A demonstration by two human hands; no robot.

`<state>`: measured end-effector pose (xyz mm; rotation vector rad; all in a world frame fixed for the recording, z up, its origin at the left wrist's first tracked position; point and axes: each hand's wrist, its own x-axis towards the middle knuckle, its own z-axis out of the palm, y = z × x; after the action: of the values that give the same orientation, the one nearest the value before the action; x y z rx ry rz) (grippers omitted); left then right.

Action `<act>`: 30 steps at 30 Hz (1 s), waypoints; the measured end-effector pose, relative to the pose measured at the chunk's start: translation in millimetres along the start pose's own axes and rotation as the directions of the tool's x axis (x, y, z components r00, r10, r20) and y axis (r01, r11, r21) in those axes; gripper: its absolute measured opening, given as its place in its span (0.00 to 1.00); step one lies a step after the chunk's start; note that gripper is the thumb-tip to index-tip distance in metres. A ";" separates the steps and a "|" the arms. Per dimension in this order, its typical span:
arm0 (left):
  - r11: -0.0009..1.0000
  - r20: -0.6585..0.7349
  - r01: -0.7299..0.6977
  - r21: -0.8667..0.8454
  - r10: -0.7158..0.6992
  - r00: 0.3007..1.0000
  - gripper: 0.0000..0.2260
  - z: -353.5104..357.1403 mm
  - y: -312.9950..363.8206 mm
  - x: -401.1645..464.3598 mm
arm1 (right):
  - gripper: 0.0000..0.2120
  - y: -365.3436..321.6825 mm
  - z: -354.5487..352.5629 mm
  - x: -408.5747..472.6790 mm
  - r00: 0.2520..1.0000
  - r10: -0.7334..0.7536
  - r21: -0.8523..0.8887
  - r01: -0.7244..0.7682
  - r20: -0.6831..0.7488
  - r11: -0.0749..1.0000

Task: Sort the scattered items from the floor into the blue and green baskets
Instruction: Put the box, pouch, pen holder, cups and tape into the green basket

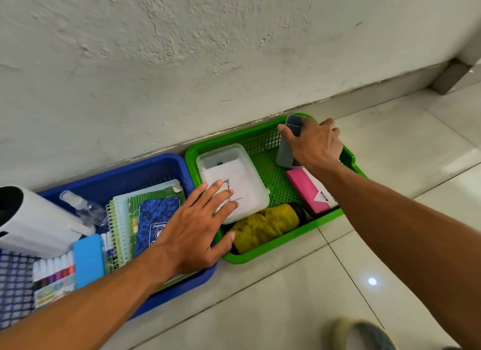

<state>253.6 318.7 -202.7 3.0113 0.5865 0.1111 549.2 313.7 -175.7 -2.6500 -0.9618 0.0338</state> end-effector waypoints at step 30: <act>1.000 -0.049 0.024 -0.018 -0.024 0.999 0.19 -1.1 2.7 -3.0 | 0.36 15.0 17.0 -14.6 0.999 0.045 0.108 -0.044 -0.012 0.993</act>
<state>251.8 315.1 -201.6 2.9915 0.6226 0.1883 545.1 298.6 -197.7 -2.5684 -0.8711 0.0746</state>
